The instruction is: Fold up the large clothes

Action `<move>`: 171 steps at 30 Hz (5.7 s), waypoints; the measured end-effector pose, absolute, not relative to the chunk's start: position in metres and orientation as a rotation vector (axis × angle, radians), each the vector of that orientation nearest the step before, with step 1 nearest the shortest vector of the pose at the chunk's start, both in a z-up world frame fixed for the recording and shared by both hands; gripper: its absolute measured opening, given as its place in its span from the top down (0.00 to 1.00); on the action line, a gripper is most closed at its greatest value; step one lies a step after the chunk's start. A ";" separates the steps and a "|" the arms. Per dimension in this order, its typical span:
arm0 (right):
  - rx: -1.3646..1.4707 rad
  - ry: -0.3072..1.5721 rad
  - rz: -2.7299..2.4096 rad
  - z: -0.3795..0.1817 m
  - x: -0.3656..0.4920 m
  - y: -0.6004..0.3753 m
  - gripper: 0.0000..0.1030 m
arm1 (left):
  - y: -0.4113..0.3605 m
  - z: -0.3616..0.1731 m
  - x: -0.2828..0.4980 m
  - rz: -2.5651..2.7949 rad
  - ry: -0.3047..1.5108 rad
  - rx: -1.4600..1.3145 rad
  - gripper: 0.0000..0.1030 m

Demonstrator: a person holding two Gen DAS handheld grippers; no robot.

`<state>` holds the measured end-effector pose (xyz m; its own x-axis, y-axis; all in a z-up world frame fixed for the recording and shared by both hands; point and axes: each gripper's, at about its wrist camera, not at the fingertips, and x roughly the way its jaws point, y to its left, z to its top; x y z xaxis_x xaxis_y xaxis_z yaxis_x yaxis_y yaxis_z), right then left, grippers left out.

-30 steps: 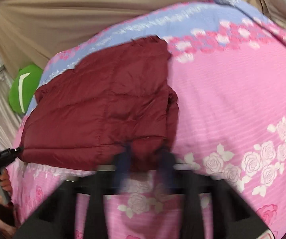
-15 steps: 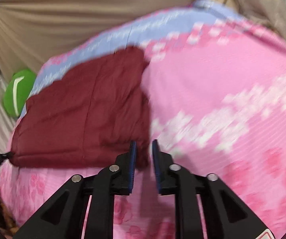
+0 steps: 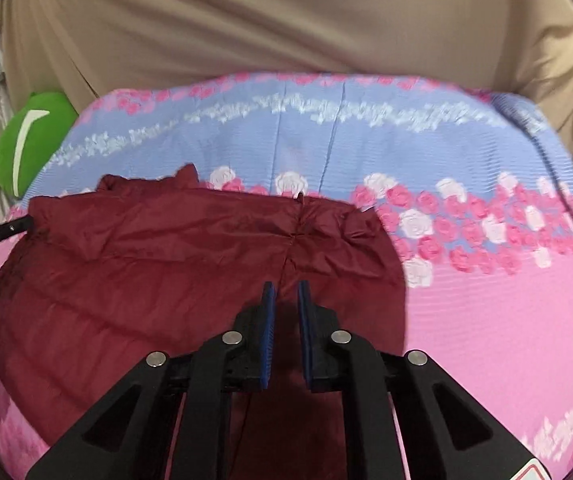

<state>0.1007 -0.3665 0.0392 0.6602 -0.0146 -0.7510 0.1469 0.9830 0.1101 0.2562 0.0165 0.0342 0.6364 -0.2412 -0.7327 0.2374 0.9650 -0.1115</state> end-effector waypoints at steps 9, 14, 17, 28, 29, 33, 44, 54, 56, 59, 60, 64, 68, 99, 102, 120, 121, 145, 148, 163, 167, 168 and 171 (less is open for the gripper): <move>0.214 0.874 -0.260 -0.018 0.175 -0.408 0.99 | 0.066 -0.019 0.289 -0.191 0.851 -0.123 0.60; 0.259 0.862 -0.268 -0.015 0.168 -0.414 1.00 | 0.065 -0.021 0.289 -0.192 0.853 -0.119 0.60; 0.252 0.854 -0.473 -0.008 0.162 -0.423 0.90 | 0.061 -0.020 0.289 -0.191 0.850 -0.095 0.57; 0.008 0.802 0.127 0.024 0.136 -0.201 0.89 | 0.053 -0.022 0.290 -0.214 0.854 -0.047 0.37; -0.018 0.788 0.102 0.019 0.133 -0.200 0.89 | 0.055 -0.022 0.290 -0.218 0.852 -0.059 0.36; 0.051 0.776 -0.046 0.015 0.124 -0.256 0.91 | 0.056 -0.022 0.289 -0.222 0.853 -0.065 0.34; 0.425 0.799 -0.371 0.004 0.063 -0.411 0.86 | 0.050 -0.017 0.286 -0.194 0.855 -0.024 0.30; 0.158 0.833 -0.042 0.041 0.186 -0.293 0.86 | -0.026 0.019 0.300 -0.283 0.828 0.068 0.22; 0.109 0.863 -0.104 0.024 0.202 -0.300 0.86 | -0.016 0.007 0.316 -0.228 0.839 0.093 0.22; 0.191 0.889 -0.240 0.005 0.204 -0.354 0.93 | 0.025 -0.018 0.336 -0.174 0.873 0.037 0.20; 0.251 0.886 -0.263 0.000 0.201 -0.375 0.93 | 0.037 -0.024 0.342 -0.161 0.885 0.001 0.19; 0.345 0.850 -0.389 -0.016 0.180 -0.428 0.93 | 0.061 -0.033 0.349 -0.150 0.893 -0.111 0.17; 0.287 0.878 -0.428 -0.011 0.183 -0.420 0.93 | 0.052 -0.026 0.346 -0.095 0.892 -0.025 0.17; 0.217 0.799 0.000 0.024 -0.018 -0.227 0.78 | 0.100 -0.026 0.094 -0.165 0.942 -0.048 0.09; 0.192 0.759 0.025 0.042 0.012 -0.214 0.77 | 0.107 -0.017 0.093 -0.164 0.920 -0.093 0.09; 0.247 0.911 0.150 -0.020 0.141 -0.183 0.80 | 0.144 -0.030 0.156 -0.238 0.949 -0.373 0.06; 0.248 0.911 0.154 -0.021 0.141 -0.182 0.80 | 0.141 -0.029 0.157 -0.253 0.948 -0.374 0.10; 0.386 0.984 0.336 -0.033 0.217 -0.192 1.00 | 0.029 0.098 0.113 -0.614 0.690 -0.213 0.90; 0.376 1.009 0.321 -0.024 0.219 -0.191 1.00 | 0.012 0.101 0.116 -0.641 0.692 -0.195 0.90; 0.478 1.024 0.417 -0.027 0.278 -0.172 0.99 | -0.032 0.097 0.123 -0.680 0.716 -0.136 0.90; 0.470 0.962 0.390 -0.001 0.244 -0.206 0.94 | -0.043 0.099 0.122 -0.728 0.723 -0.128 0.90; 0.445 0.936 0.363 0.008 0.229 -0.220 0.94 | -0.046 0.099 0.121 -0.731 0.723 -0.121 0.90; 0.395 0.831 0.192 0.035 0.166 -0.299 0.94 | -0.052 0.097 0.121 -0.742 0.728 -0.113 0.90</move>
